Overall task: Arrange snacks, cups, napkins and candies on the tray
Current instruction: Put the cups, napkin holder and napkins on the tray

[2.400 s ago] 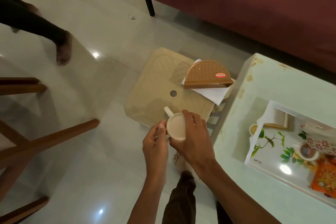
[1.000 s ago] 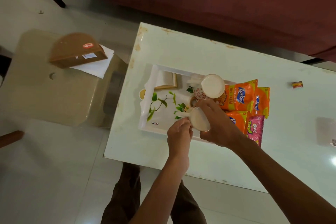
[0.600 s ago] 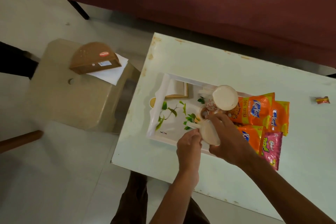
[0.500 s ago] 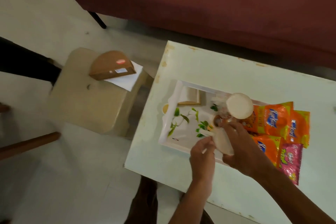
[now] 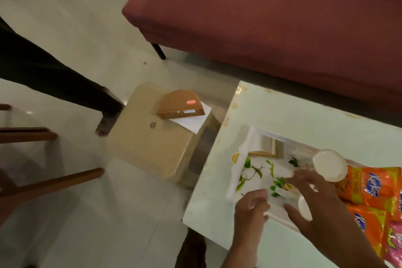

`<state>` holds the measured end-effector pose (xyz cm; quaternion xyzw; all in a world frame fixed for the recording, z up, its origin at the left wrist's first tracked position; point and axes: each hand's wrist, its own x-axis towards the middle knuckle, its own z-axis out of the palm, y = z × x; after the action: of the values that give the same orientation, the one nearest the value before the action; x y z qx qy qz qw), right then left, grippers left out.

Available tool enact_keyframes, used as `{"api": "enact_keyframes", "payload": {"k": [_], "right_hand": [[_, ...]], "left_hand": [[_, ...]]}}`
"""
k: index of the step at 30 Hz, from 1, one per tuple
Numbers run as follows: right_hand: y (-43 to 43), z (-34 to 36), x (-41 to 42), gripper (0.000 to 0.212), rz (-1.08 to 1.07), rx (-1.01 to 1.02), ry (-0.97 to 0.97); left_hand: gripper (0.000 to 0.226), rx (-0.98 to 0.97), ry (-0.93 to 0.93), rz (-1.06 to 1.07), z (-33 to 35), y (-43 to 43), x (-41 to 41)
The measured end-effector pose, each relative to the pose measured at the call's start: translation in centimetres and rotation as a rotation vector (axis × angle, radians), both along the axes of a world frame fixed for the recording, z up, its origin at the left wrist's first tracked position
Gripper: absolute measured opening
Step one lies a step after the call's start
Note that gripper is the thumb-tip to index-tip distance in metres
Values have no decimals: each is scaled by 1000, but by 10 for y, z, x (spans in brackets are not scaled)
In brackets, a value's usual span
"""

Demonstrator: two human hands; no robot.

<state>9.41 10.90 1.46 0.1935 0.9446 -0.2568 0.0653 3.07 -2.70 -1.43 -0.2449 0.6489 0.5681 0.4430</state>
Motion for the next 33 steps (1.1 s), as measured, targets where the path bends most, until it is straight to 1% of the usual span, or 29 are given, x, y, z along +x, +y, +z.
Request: {"api": "enact_keyframes", "payload": {"k": [3, 5, 8, 10, 12, 14, 17, 19, 20, 22, 26, 29, 33], "right_hand": [[-19, 15, -29, 44, -57, -157, 56], [-33, 22, -59, 37, -73, -217, 113], [-57, 25, -117, 27, -101, -363, 141], [-71, 17, -166, 24, -141, -435, 146], [-81, 6, -214, 23, -181, -446, 153], [-89, -7, -258, 28, -215, -422, 153], [-93, -27, -304, 38, -241, -331, 141], [-92, -40, -325, 43, -273, -256, 88], [-92, -46, -333, 44, -286, -231, 50], [-90, -58, -342, 46, -278, -217, -30], [-92, -76, -350, 36, -180, -230, -112], [-91, -79, -349, 35, -220, -261, -100], [-95, -64, -342, 26, -305, -383, -18]], "left_hand": [[11, 7, 104, 93, 19, -34, -41], [12, -19, 160, 157, 30, -60, -75], [14, -39, 167, 265, 39, -92, -127], [15, -27, 166, 310, 39, -106, -161], [16, -5, 184, 335, 37, -111, -192], [13, 14, 199, 344, 32, -115, -221], [17, 12, 192, 351, 21, -114, -257], [21, -26, 161, 347, 11, -113, -277], [20, -31, 134, 347, 6, -112, -284], [15, -25, 79, 330, 0, -111, -293], [12, -31, 47, 268, -9, -115, -297], [12, -49, 46, 263, -11, -119, -293], [7, 0, -40, 335, -5, -120, -283]]}}
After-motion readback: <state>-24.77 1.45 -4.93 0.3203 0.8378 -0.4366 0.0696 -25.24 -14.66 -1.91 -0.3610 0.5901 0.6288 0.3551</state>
